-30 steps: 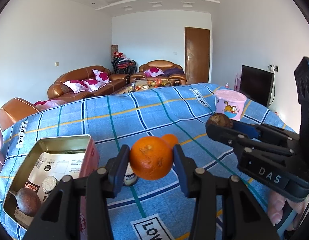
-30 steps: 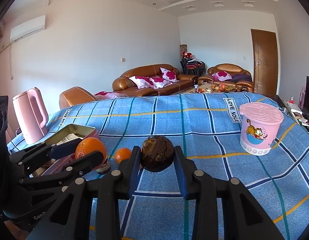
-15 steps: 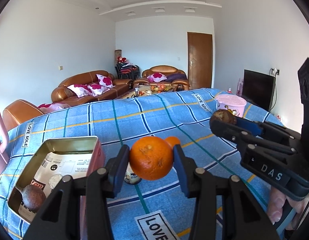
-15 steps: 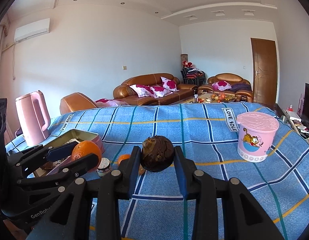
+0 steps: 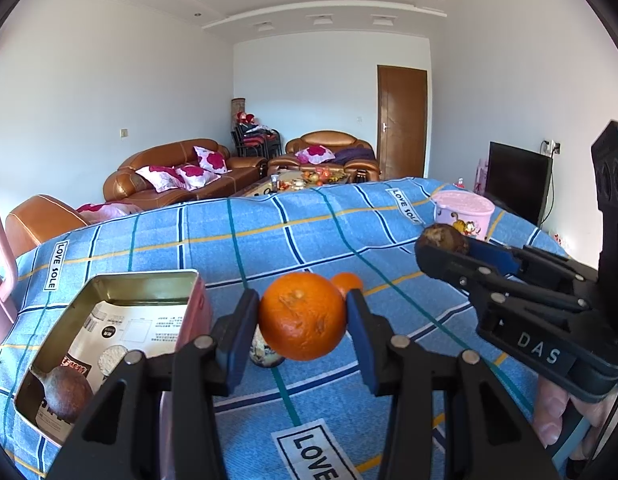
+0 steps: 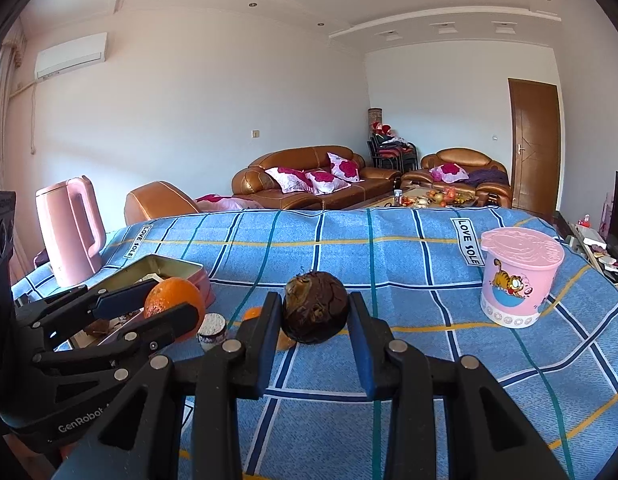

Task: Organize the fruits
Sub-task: 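Lift the orange and brown fruit above the table with both tools, then carry the orange and brown fruit over the pink tin and lower them in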

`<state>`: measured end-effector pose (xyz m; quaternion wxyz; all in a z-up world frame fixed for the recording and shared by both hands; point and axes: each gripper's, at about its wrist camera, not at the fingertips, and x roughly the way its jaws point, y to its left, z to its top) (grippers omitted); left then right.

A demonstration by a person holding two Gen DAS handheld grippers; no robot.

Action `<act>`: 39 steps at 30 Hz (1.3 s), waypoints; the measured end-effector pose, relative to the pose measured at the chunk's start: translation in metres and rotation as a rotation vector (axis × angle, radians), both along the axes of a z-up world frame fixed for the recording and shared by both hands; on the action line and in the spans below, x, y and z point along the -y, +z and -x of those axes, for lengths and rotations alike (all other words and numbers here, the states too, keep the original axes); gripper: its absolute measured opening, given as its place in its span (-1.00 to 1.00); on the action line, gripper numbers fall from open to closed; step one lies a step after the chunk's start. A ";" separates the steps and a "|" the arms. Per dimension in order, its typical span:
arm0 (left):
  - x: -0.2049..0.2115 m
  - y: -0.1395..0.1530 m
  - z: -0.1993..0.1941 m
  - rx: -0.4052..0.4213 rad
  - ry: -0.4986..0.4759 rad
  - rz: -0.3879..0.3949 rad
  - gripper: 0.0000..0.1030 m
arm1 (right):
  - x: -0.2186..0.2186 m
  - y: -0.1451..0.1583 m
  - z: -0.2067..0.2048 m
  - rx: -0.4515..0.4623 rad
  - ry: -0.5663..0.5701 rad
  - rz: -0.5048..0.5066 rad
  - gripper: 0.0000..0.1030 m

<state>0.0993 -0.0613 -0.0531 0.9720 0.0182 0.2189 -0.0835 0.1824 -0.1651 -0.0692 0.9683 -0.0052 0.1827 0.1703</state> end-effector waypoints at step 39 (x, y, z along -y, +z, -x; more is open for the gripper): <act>-0.086 0.027 -0.006 -0.063 0.140 0.000 -0.10 | -0.061 0.059 0.005 -0.022 0.171 -0.027 -0.31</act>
